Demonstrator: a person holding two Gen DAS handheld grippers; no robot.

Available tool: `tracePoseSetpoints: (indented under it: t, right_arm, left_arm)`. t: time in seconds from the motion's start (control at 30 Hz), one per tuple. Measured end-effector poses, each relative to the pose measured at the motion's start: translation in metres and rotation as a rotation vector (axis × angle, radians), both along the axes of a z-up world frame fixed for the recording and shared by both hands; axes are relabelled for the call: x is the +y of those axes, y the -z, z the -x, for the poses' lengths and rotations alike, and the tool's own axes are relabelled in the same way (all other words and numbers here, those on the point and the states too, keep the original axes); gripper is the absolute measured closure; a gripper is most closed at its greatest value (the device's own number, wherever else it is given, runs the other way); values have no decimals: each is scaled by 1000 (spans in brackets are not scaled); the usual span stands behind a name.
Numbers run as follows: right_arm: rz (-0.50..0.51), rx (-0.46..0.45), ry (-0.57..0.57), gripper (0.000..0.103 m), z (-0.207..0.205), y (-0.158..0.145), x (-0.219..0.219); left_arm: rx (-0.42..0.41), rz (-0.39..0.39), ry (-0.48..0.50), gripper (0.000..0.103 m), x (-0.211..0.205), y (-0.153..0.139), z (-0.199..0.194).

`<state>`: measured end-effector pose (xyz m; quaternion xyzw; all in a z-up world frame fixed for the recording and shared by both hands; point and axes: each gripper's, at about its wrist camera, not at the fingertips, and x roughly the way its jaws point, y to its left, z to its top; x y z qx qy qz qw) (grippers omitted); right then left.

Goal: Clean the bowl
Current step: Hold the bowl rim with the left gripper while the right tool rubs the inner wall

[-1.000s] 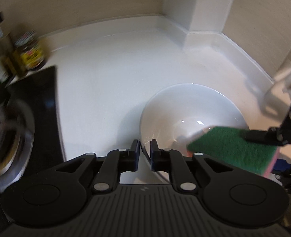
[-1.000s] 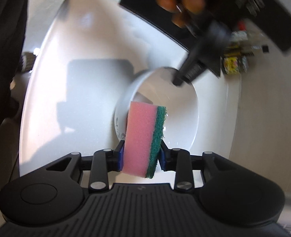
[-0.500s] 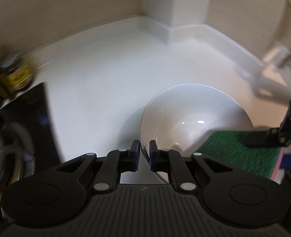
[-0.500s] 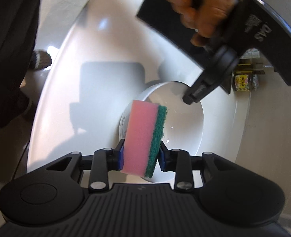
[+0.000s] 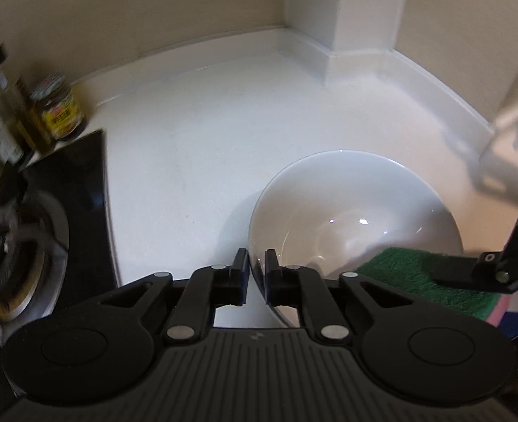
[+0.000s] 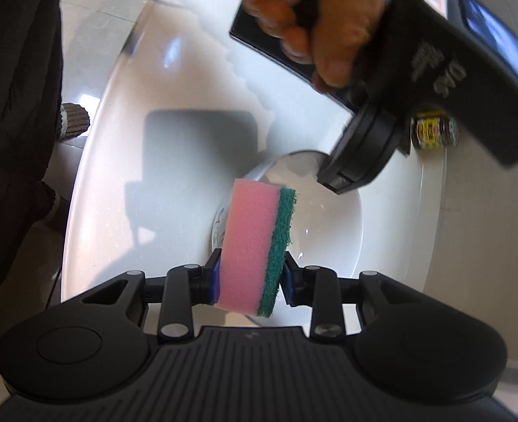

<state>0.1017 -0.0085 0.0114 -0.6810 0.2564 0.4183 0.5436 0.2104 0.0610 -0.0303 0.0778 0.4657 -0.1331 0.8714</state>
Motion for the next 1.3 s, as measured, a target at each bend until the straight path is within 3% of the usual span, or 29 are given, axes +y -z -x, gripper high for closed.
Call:
tracePoseSetpoints:
  t: [0.1,0.17,0.37,0.47,0.6,0.7,0.77,0.83,1.07,1.3]
  right_arm:
    - [32,-10,-50,74,-3,3,-11]
    - [62,-32,-56,74,-6,7,-13]
    - [30,-21,22,74,-18,2,-11]
    - [16,-10,55,74,-22,6,-11]
    - [3,6,26,74,-8,8,-1]
    - [-8,22,-25,74,-2,3,-7]
    - [40,3,-65,75,-1,5,-16]
    - [89,-22,-89,75,-2,9,-22]
    - [26,-13,-22,75,-7,10,-26]
    - [19,-20,-29,75,0,17,-12]
  left_arm:
    - [19,22,111,86,6,-2,-7]
    - [33,42,117,85,9,-2,-13]
    - [21,58,-65,82,8,-4,2]
    - [5,74,-143,86,4,0,11]
    - [-9,-20,-65,92,-4,2,5]
    - [34,6,42,90,3,0,-7]
    - [44,-6,93,88,3,-1,-13]
    - [51,-4,66,87,3,-2,-16]
    - [24,55,-146,86,4,-13,22]
    - [-15,-52,-89,94,-6,-12,19]
